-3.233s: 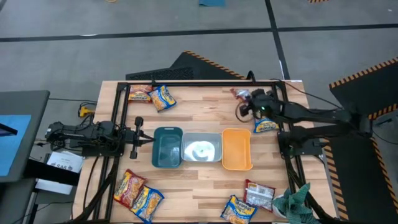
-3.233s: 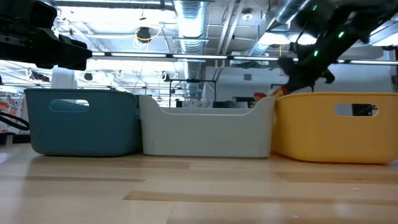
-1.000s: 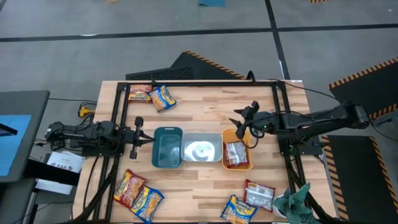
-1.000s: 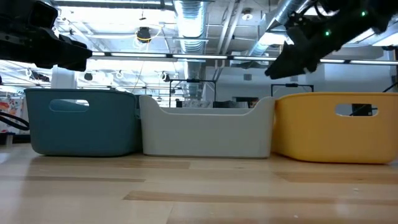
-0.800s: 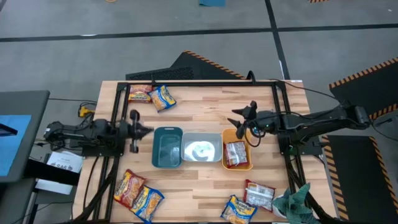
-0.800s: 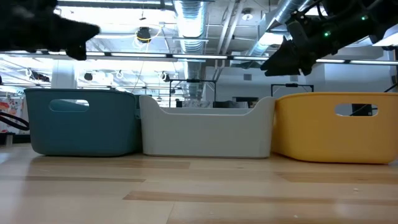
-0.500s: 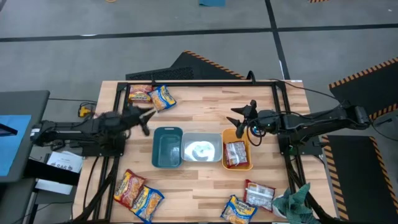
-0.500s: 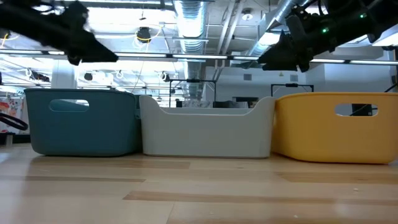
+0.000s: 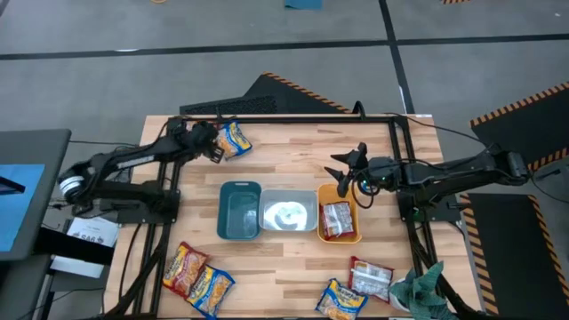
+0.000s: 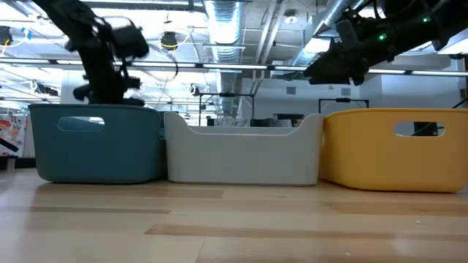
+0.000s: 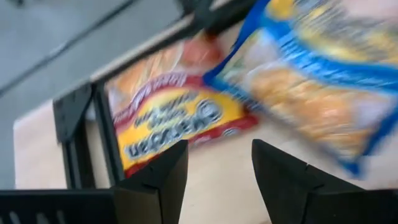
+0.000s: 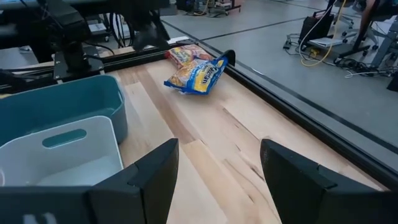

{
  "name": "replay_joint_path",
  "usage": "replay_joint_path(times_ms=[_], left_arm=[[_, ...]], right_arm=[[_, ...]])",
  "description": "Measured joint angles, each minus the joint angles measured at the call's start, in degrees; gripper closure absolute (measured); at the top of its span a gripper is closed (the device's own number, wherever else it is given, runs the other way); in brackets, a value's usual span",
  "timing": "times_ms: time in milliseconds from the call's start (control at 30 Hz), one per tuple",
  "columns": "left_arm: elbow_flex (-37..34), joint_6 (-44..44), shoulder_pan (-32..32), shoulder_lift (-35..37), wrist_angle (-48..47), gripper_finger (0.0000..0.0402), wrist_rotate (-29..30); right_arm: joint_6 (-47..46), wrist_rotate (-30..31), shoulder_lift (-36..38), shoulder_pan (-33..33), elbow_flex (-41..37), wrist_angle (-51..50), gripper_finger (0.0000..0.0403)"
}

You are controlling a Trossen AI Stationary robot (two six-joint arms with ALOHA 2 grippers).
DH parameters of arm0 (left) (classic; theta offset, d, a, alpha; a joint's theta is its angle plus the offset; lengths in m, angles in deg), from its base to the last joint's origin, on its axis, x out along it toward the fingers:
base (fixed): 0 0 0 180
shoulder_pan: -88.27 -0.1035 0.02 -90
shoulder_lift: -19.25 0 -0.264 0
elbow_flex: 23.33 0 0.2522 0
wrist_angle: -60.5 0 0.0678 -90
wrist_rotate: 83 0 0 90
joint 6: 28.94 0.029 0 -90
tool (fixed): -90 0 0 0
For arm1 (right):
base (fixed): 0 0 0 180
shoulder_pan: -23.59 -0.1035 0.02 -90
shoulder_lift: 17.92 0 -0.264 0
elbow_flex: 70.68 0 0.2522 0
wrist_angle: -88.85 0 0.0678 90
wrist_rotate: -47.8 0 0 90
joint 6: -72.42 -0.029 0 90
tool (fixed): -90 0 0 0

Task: Sort Maruchan noodles
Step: Put the top right red noodle pack into the yellow bin, then put the top red noodle pack into the yellow bin

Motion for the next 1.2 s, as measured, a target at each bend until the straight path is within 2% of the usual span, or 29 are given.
replay_joint_path(times_ms=[133, 333, 633, 867, 967, 1100, 1200], left_arm=[[0.0, 0.0, -4.3, -5.3, 0.5, 0.0232, -2.5], [-0.1, 2.6, -7.7, -10.4, 6.0, 0.0232, -8.0], [0.0, 4.3, -9.7, -19.3, 13.5, 0.0232, -7.0], [0.2, 4.7, -6.3, -23.0, 14.6, 0.0238, -0.9], [0.2, 5.4, -5.8, -23.9, 14.4, 0.028, 0.2], [0.1, 7.9, -5.9, -24.1, 14.3, 0.0381, 0.5], [0.0, 8.8, -5.6, -22.2, 12.0, 0.0396, 1.1]], right_arm=[[-0.1, 0.0, 0.0, 0.0, 0.0, 0.0, 0.0154], [-0.2, 0.0, 0.0, 0.0, 0.0, 0.0, 0.0154], [-0.6, -0.1, 0.0, 0.0, 0.0, 0.0, 0.0154], [-0.6, -0.2, 0.0, -0.1, 0.0, 0.0, 0.0154], [-1.0, -0.2, 0.0, -0.1, 0.0, 0.0, 0.0154], [-1.2, -0.2, 0.0, -0.1, 0.0, 0.0, 0.0154], [-1.2, -0.2, 0.0, -0.1, 0.0, 0.0, 0.0154]])
